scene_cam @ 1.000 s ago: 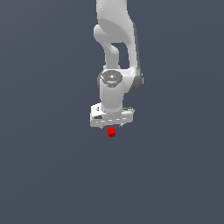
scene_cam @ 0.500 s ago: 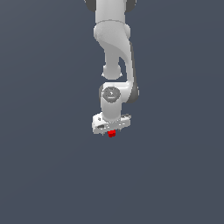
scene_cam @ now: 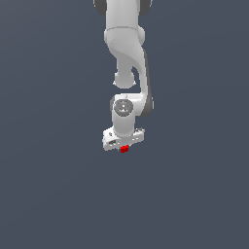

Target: Pick up the red cube and move it to a goal position.

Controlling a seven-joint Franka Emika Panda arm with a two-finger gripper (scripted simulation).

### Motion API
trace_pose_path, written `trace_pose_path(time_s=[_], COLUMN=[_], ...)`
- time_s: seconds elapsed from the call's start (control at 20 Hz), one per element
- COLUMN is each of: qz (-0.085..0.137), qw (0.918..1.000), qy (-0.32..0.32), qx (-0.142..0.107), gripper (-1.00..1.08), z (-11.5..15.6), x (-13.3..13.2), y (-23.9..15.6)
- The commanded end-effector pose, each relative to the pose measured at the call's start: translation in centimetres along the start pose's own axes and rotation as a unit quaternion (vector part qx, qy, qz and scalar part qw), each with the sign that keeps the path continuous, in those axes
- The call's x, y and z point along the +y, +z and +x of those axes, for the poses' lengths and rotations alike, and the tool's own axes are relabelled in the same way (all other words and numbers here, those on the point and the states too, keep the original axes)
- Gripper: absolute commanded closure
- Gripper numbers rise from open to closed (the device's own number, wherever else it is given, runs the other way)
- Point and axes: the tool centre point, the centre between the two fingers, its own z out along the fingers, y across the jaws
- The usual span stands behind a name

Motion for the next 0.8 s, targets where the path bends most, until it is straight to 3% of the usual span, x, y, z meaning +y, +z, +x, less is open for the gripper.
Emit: trace_pose_path(time_s=[0.0, 0.75], qz=[0.0, 0.0], qw=[1.0, 1.0], qy=[0.0, 0.0], qx=[0.0, 0.0], gripper=[1.08, 1.08], z=[0.0, -1.5], x=[0.0, 1.7], y=[0.0, -2.2])
